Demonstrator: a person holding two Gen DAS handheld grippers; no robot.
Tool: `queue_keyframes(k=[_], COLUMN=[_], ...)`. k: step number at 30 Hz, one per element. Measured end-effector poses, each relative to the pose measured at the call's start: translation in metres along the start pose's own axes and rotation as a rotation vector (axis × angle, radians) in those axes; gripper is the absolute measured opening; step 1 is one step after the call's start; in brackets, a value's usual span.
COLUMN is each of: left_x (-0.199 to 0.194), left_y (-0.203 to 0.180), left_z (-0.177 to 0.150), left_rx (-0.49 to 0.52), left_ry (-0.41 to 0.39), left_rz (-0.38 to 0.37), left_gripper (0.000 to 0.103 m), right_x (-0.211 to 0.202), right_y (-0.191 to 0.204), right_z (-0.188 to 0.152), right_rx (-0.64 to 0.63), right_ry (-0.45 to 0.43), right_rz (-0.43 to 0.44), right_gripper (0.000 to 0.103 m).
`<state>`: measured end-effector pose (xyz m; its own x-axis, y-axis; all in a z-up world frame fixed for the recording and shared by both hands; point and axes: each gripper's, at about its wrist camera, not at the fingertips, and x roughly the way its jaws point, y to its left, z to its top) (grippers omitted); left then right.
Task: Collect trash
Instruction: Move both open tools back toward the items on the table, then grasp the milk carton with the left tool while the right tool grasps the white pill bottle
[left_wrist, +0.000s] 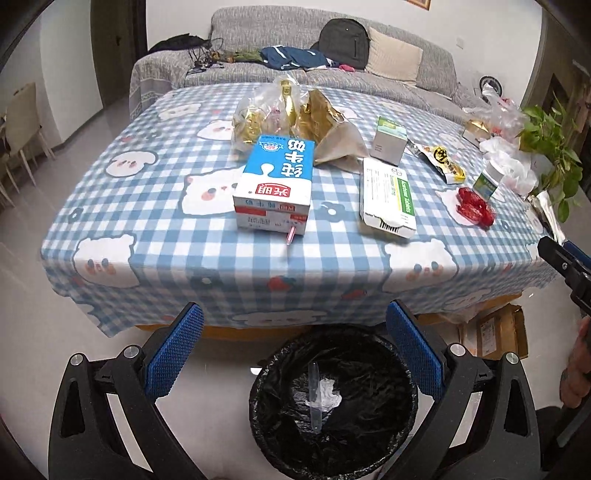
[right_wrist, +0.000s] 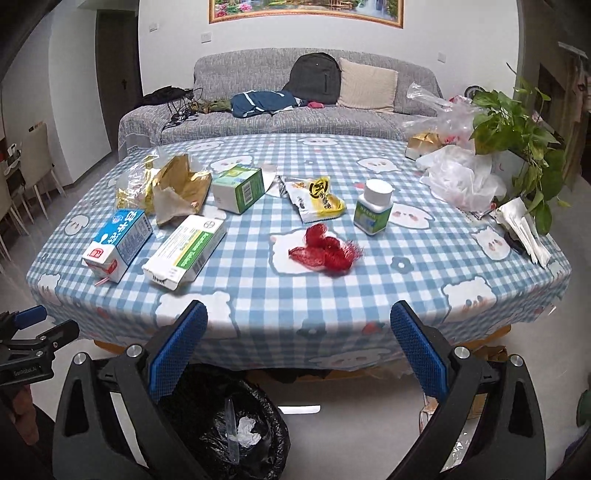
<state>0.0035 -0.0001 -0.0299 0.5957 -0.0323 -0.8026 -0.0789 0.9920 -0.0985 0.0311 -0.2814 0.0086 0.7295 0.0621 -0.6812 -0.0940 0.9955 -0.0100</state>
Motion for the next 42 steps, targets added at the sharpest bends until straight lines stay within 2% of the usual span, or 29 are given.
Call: queue_keyframes(k=[7,12,18,23,32,38,42], left_x=[0.015,0.028,0.05,0.069,0.099,0.115,0.123], left_y=[-0.001,0.0,0.002,0.009,0.016,0.013,0.016], left_z=[0.038,0.066,0.088,0.096,0.108,0.116,0.118], left_rx=[-0.016,-0.014,-0.003,0.01,0.018,0.036,0.022], left_ry=[-0.006,-0.002,0.018,0.03,0.075,0.099,0.113], left_rz=[0.041,0.064,0.072,0.097,0.095,0.107,0.106], left_gripper=[0.097,0.097,0.097,0.097,0.097,0.094,0.087], right_x=[0.03,0.057,0.092,0.118,0.157,0.178,0.191], right_y=[-0.03,-0.044,-0.052,-0.063,-0.075,-0.077,-0.085], right_z=[0.032,0.045,0.055,0.058,0.079,0.091,0.096], right_rx=[0.015,0.048,0.058,0.084,0.098,0.115,0.154], right_ry=[-0.003,0.013,0.046,0.077,0.105,0.118,0.129], right_rz=[-0.028,-0.026,-0.063,-0.086,-0.127,-0.127,-0.138], right_gripper=[0.095,0.095,0.095,0.095,0.091,0.084,0.076])
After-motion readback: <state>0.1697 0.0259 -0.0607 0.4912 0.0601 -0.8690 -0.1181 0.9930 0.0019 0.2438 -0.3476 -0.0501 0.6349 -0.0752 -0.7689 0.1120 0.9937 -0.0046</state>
